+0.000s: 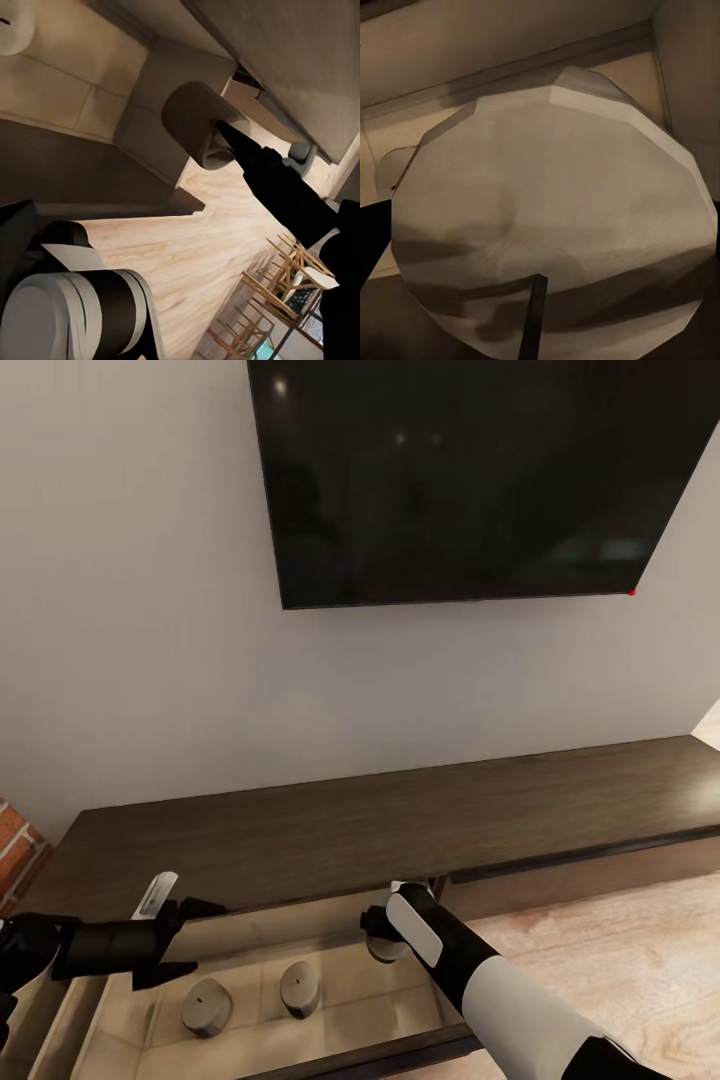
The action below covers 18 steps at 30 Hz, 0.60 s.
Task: Place each of the two pumpkins and all three candles from the living room inside a cabinet in the living room (use any cabinet), then make sure every cabinet is closed, and position the cauldron so it is next to a table in the living room.
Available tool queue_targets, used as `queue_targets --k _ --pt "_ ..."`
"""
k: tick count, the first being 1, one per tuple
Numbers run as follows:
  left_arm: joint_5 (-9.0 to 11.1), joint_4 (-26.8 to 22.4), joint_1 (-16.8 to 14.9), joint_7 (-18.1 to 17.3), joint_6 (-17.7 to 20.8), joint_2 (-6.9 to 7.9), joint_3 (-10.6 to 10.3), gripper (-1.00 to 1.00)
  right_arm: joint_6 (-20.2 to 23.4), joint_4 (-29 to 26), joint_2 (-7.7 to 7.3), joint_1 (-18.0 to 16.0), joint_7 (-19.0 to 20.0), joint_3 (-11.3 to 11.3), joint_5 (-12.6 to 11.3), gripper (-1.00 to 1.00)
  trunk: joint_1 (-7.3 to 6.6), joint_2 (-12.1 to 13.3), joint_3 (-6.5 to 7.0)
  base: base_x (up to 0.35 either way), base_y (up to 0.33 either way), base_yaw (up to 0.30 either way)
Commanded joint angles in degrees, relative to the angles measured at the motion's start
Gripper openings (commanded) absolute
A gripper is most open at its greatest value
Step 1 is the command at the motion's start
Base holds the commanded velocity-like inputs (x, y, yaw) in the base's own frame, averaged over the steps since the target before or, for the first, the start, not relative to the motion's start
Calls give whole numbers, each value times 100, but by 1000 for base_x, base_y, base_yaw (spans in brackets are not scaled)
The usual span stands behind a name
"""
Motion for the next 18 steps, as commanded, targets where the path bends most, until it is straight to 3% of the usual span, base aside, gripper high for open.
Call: queue_targets --k 1,10,13,18 --pt "51 -14 -6 56 18 0 6 100 1 -7 -4 -6 -54 27 -57 -100 -1 -2 -5 0 0 0" --pt "51 -193 -7 9 23 -7 5 100 2 -8 -4 -3 -52 27 -57 -100 -1 -2 -5 0 0 0" --pt "51 -208 2 -55 24 2 -1 100 7 -8 -4 -4 -52 27 -57 -100 65 -123 -59 0 0 0" --pt "51 -212 62 -86 24 166 -21 100 36 -11 -2 -4 -46 27 -63 -100 175 -323 -149 0 0 0"
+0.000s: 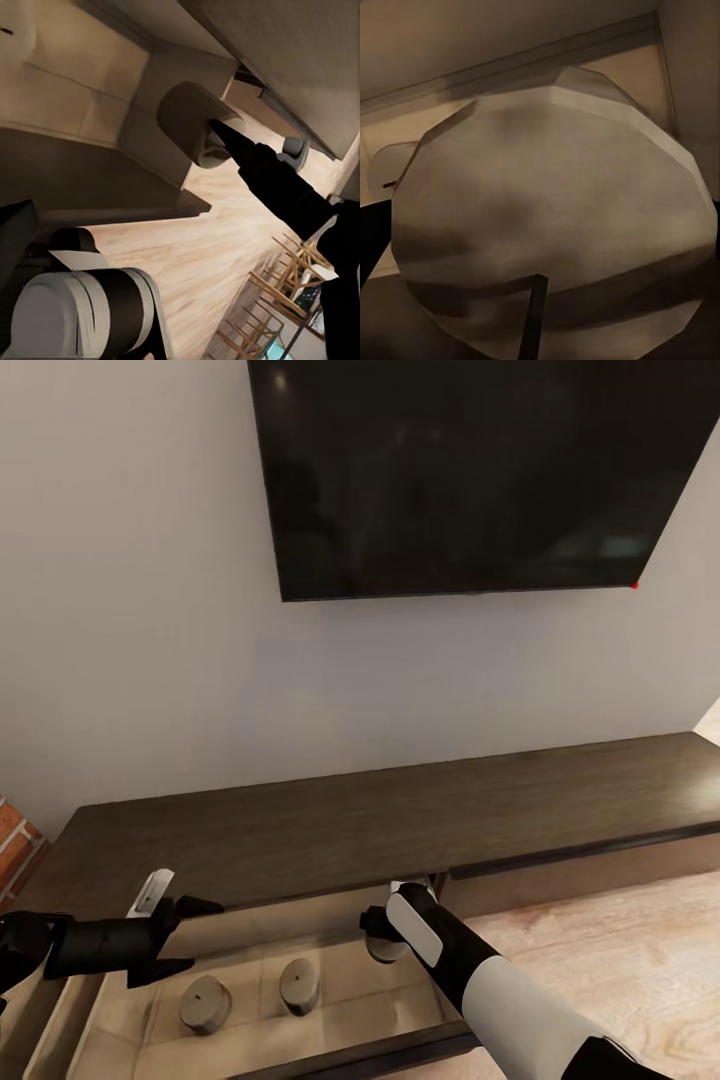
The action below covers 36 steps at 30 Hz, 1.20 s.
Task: Place each of the two pumpkins and all three candles from the living room inside a cabinet in the living room (use any cabinet), then make sure every cabinet is closed, and position the cauldron so it is next to a table in the living room.
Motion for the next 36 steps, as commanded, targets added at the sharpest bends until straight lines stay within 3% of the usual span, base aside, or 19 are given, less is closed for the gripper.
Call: queue_targets --k 1,9,23,36 --pt "55 -2 15 58 13 17 1 100 6 -8 -3 -8 -54 27 -53 -100 22 -44 -23 0 0 0" --pt "55 -3 79 58 13 121 -45 100 35 -13 2 -6 -53 27 -63 -100 198 -365 -167 0 0 0" --pt "55 -3 84 64 13 117 -46 100 43 -65 12 -8 -53 108 -64 -100 505 -926 -418 0 0 0" --pt "55 5 84 66 13 100 -20 100 42 -66 4 -5 -53 202 -64 -100 505 -926 -418 6 19 0"
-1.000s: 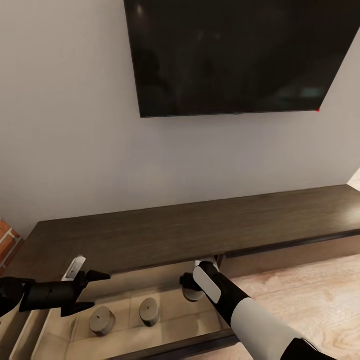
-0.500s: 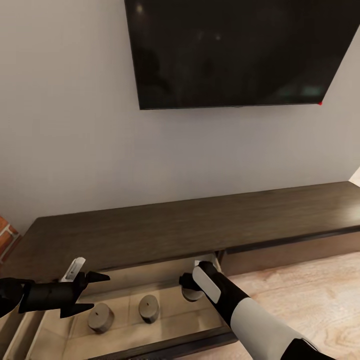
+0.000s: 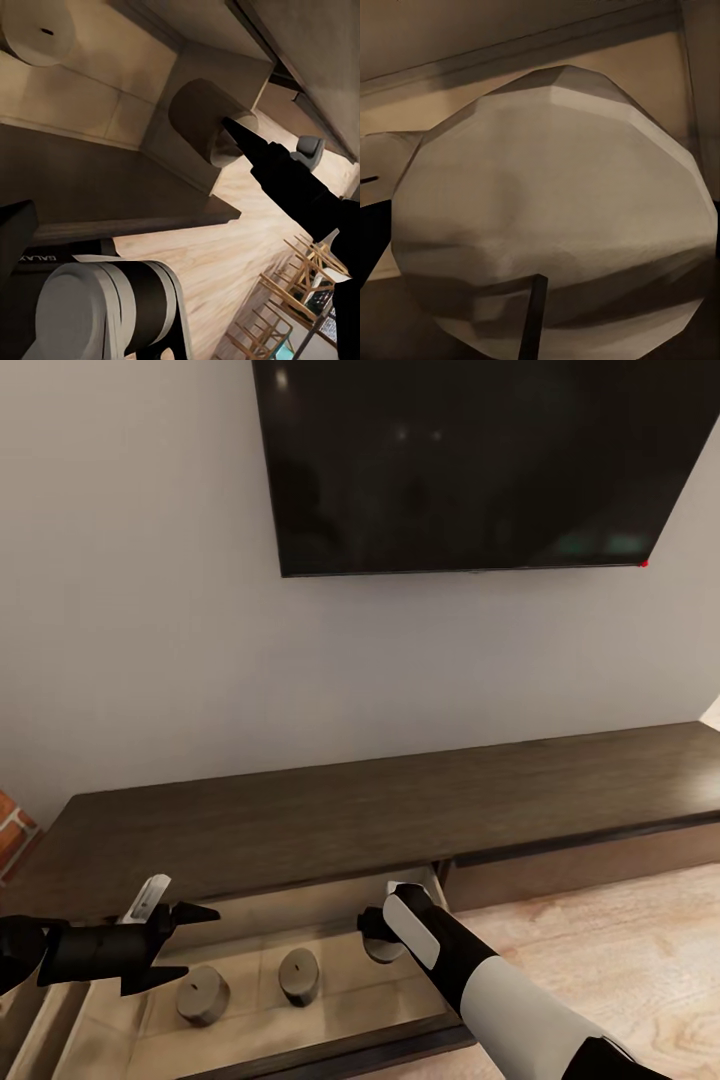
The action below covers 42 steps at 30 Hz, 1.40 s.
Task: Place each of the two pumpkins and all three candles from the living room inside a cabinet in the living room (use any cabinet), then make sure every cabinet is closed, and position the cauldron so it is next to a table in the living room.
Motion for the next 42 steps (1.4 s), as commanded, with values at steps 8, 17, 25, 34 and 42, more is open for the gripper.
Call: queue_targets --k 8,17,25,34,42 --pt "52 14 -4 66 15 -1 25 100 -3 -2 -4 -6 -55 25 -53 -100 -1 -2 -5 4 12 0" --pt "52 9 -4 66 15 8 46 100 -4 -3 0 -8 -55 26 -53 -100 -1 -2 -5 0 0 0" --pt "52 4 -4 66 15 8 50 100 -4 -7 3 -7 -55 26 -53 -100 153 -283 -131 0 0 0" --pt "52 5 -4 67 15 8 50 100 -11 -7 5 -8 -55 26 -53 -100 351 -644 -292 0 0 0" --pt "52 3 -4 67 15 8 50 100 -12 -7 5 -8 -55 26 -53 -100 527 -965 -436 0 0 0"
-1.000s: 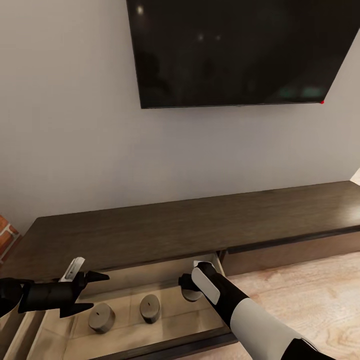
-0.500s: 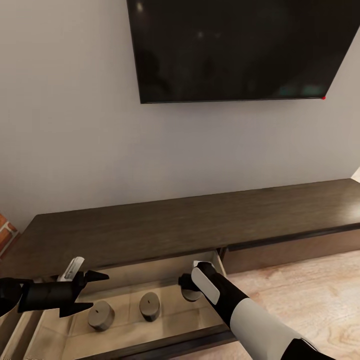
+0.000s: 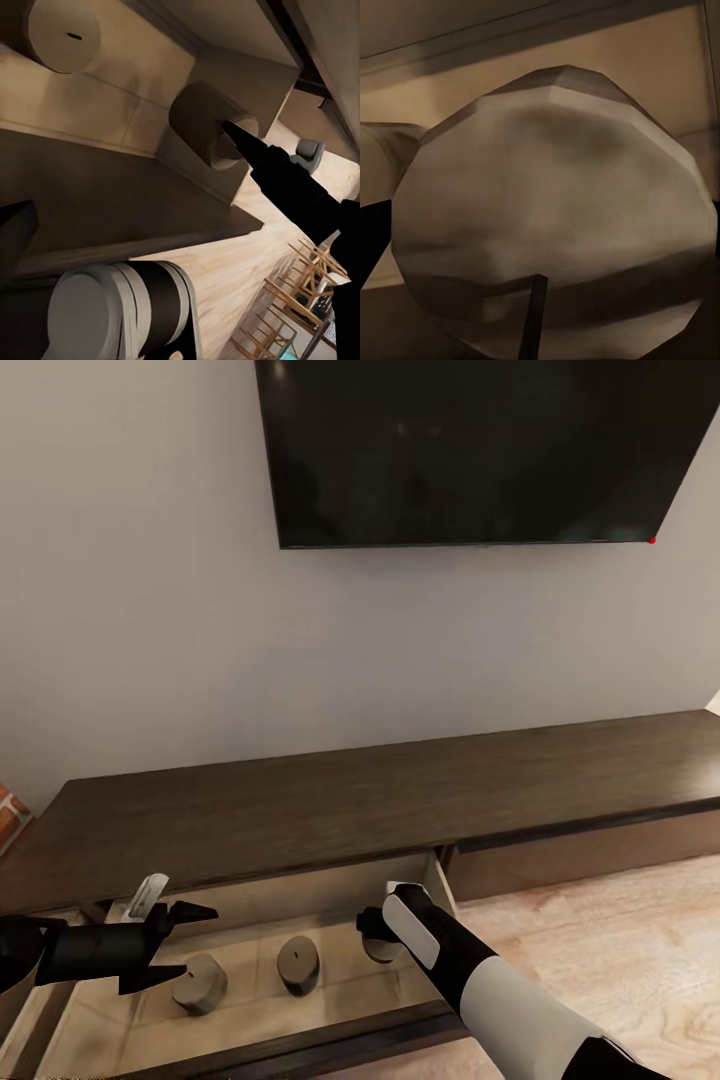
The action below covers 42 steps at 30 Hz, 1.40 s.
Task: Place each of the two pumpkins and all three candles from the living room inside a cabinet in the living room (use any cabinet), then make sure every cabinet is closed, and position the cauldron so it is next to a table in the living room.
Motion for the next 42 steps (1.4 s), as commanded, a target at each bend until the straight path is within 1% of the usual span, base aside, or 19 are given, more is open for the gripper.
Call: queue_targets --k 1,18,22,29,30,39,42 --pt "54 0 -4 60 14 -1 6 100 -2 -8 -3 -7 -54 26 -55 -100 21 -44 -23 0 0 0" --pt "54 -5 -4 60 14 -1 5 100 -2 -8 -3 -8 -54 26 -55 -100 395 -726 -328 0 0 0" --pt "54 -5 -4 60 14 0 6 100 -2 -8 -3 -5 -54 26 -55 -100 395 -726 -328 0 0 0" --pt "54 -6 -4 60 14 0 6 100 -2 -8 -3 -5 -54 26 -55 -100 549 -1006 -454 0 0 0" --pt "54 -6 -4 60 14 0 6 100 -2 -8 -3 -5 -54 26 -55 -100 551 -1008 -476 0 0 0" --pt "54 -6 -4 60 14 1 6 100 -2 -8 -3 -6 -54 26 -55 -100 551 -1008 -476 0 0 0" --pt "54 -6 -4 60 14 0 6 100 -2 -8 -3 -3 -54 26 -55 -100 559 -1012 -543 0 0 0"
